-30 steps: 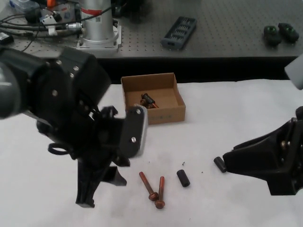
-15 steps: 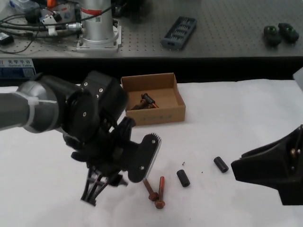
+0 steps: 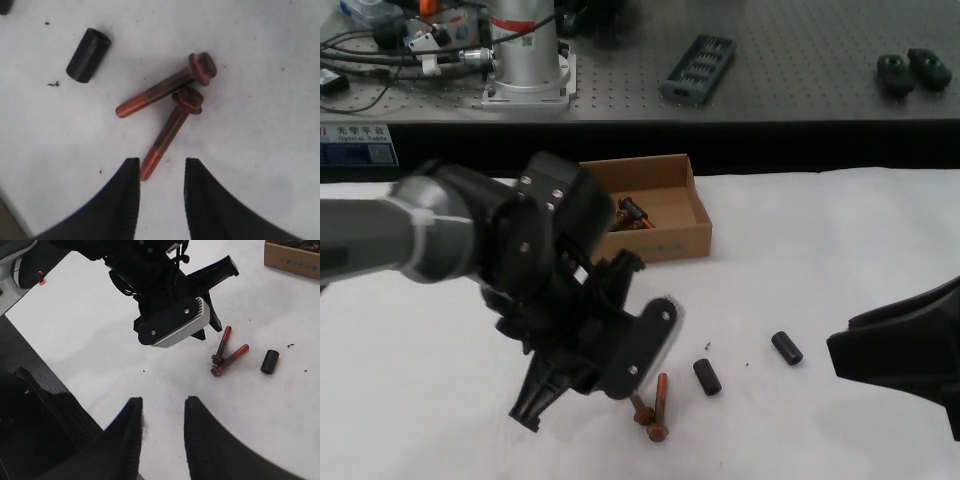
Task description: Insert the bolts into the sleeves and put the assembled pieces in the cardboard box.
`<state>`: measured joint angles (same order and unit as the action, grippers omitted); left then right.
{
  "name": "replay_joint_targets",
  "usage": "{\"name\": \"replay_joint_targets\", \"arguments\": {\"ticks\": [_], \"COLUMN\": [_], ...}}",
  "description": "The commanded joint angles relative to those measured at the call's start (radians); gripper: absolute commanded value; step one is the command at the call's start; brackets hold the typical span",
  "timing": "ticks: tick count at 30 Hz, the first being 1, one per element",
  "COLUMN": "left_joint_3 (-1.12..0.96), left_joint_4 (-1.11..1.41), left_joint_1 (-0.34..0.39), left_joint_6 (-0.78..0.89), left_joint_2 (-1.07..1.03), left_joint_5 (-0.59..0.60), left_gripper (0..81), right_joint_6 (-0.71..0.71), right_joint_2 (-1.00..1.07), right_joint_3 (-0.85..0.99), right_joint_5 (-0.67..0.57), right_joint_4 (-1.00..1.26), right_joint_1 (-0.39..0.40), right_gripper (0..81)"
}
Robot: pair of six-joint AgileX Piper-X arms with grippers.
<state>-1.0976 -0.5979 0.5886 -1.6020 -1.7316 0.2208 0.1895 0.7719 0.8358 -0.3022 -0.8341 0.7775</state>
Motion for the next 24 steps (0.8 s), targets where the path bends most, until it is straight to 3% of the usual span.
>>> {"name": "replay_joint_targets", "arguments": {"ticks": [1,12,16,24], "left_joint_3": [-0.057,-0.136,-0.136,-0.133], "left_joint_4": [-0.038,-0.115,-0.121,-0.117], "left_joint_1": [0.027,0.034,0.034,0.034], "left_joint_6": [-0.029,-0.059,-0.068,-0.165], "left_joint_2": [-0.046,-0.108,-0.108,-0.112], "left_joint_5": [0.008,0.069,0.027,-0.009], "left_gripper": [21.0,23.9,29.3,29.5], "right_joint_6": [-0.010,-0.026,-0.031,-0.055], "right_joint_2": [-0.008,-0.007,-0.007,-0.007], "right_joint_3": [0.005,0.005,0.005,0.005], "right_joint_5": [0.001,0.001,0.001,0.001], "right_joint_4": [0.002,-0.002,-0.005,-0.005], "right_joint_1": [0.001,0.001,0.001,0.001], "right_gripper": [23.2,23.2,23.2,23.2]}}
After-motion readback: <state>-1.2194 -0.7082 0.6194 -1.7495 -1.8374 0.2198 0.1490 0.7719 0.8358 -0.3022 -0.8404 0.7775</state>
